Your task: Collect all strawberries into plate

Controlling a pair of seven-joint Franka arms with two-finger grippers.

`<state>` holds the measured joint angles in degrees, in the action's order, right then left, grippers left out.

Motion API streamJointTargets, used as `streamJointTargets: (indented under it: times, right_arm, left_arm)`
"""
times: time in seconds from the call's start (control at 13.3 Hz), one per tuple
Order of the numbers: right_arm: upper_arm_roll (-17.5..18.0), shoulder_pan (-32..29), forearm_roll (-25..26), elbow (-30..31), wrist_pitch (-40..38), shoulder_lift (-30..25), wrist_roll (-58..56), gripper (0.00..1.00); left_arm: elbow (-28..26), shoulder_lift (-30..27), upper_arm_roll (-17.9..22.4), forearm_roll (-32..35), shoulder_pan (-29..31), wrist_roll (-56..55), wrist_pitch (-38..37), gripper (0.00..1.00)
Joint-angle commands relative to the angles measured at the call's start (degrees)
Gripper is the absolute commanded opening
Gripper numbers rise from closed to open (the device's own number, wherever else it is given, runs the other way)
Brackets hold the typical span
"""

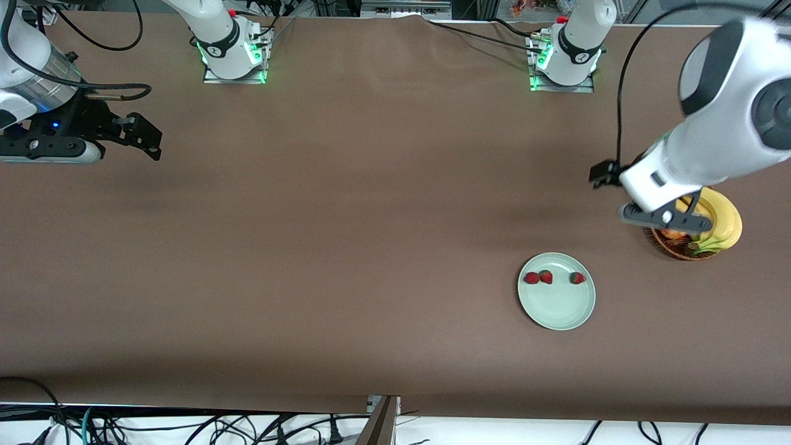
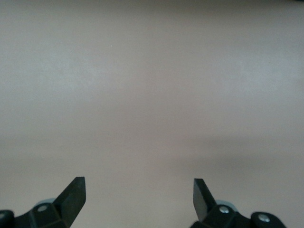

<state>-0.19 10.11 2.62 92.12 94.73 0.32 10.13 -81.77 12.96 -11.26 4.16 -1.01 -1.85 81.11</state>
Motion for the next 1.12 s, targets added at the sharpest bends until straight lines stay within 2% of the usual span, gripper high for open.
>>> streamJointTargets:
  times: [0.0,0.07,0.22,0.3,0.37,0.45,0.52,0.67,0.82,1.05]
  right_arm:
    - [0.10,-0.36,-0.07,-1.32,0.02,0.21,0.06,1.00]
    - [0.10,-0.36,-0.07,-1.32,0.02,0.21,0.06,1.00]
    - [0.19,-0.18,0.02,-1.32,-0.16,0.12,-0.02,1.00]
    - [0.19,-0.18,-0.07,-1.41,-0.07,0.29,-0.11,1.00]
    - [0.19,-0.01,0.02,-1.41,0.02,0.30,-0.11,1.00]
    - [0.28,0.17,-0.07,-1.50,0.02,0.38,-0.20,1.00]
    - [0.28,0.17,-0.07,-2.02,0.02,0.47,-0.37,1.00]
    - [0.36,0.08,-0.16,-3.25,-0.07,1.17,-0.81,1.00]
    - [0.28,-0.09,-0.07,-3.43,-0.07,1.18,-0.99,1.00]
    - [0.10,-0.35,-0.16,-4.39,-0.24,1.09,-1.08,1.00]
  left_arm:
    - [-1.03,-6.27,0.44,-0.91,0.48,5.16,-5.51,1.00]
    - [-2.33,-8.89,1.23,-1.34,1.87,8.67,-5.09,1.00]
    - [-9.60,-15.22,1.58,-6.32,6.08,10.20,-0.12,1.00]
    - [-10.25,-15.42,1.59,-7.05,7.23,9.85,1.40,1.00]
    - [-10.25,-15.42,2.46,-6.10,6.90,9.41,1.68,1.00]
    - [-11.04,-15.51,2.90,-2.35,5.15,9.15,2.72,1.00]
    - [-11.39,-15.77,5.17,-1.01,3.31,9.23,4.47,1.00]
    - [-12.36,-15.95,6.24,-1.17,2.33,9.41,5.81,1.00]
    - [-16.64,-18.13,13.06,-2.04,-3.01,9.76,10.53,1.00]
    - [-17.81,-18.94,13.10,-2.49,-2.69,9.32,11.44,1.00]
